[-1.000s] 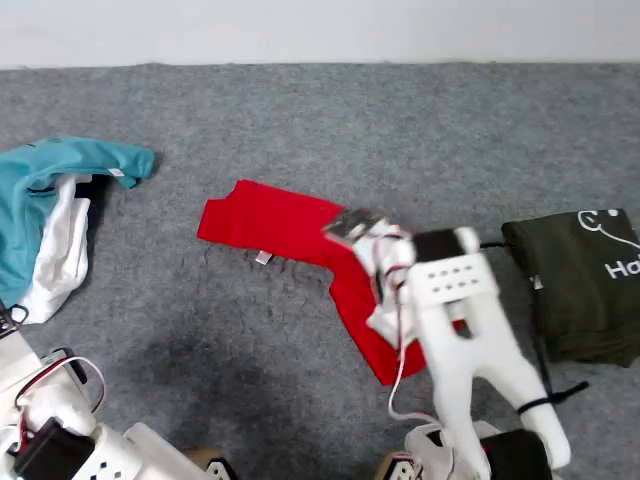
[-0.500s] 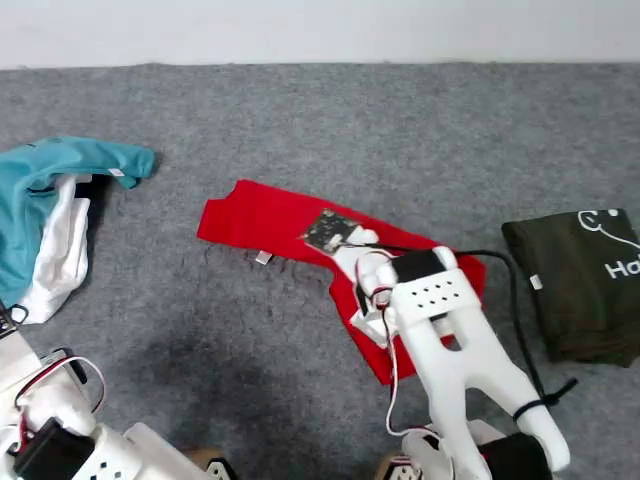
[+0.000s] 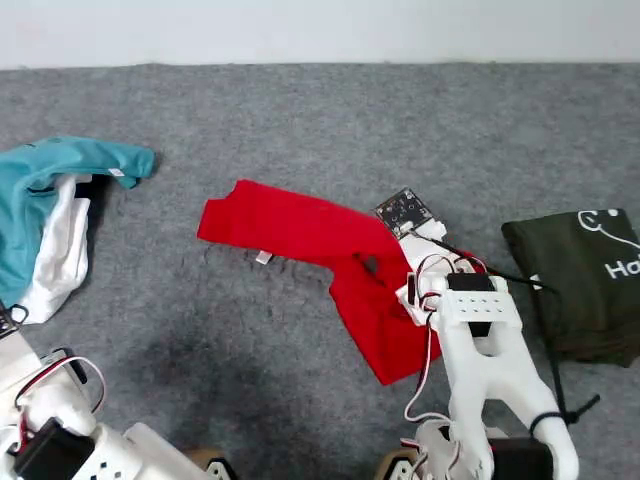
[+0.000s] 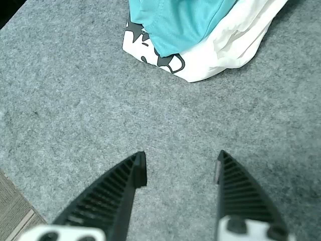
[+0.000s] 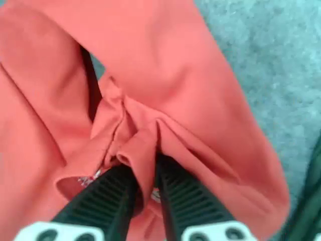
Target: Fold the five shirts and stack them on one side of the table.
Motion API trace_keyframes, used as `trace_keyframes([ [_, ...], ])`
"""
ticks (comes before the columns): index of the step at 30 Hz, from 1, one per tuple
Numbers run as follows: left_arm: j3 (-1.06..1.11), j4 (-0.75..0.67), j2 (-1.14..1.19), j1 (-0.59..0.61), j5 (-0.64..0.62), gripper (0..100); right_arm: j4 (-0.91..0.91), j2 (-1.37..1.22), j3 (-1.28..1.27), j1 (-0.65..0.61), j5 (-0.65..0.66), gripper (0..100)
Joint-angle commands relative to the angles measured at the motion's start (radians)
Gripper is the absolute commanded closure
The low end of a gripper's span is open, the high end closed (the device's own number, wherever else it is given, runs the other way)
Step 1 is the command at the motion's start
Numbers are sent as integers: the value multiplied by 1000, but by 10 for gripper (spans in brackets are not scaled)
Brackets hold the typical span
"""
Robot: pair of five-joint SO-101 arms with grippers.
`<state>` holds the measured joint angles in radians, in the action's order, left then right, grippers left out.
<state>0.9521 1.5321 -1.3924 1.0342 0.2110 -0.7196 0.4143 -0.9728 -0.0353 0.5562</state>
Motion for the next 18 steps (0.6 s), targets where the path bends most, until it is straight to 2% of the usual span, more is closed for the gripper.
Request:
trace_keyframes([
  [1, -12, -14, 5, -98, 6, 772, -77, 97, 91, 31, -58, 990],
  [7, -25, -14, 6, -407, 8, 772, -323, 326, 276, 39, -72, 990],
  [11, -19, -37, 23, -664, 3, 771, -403, 435, 265, 36, -37, 990],
  [14, -19, -107, 155, -822, 0, 771, -424, 464, 219, 39, -35, 990],
  [18, -111, -253, 465, -891, -78, 771, -426, 499, 150, 39, -37, 990],
])
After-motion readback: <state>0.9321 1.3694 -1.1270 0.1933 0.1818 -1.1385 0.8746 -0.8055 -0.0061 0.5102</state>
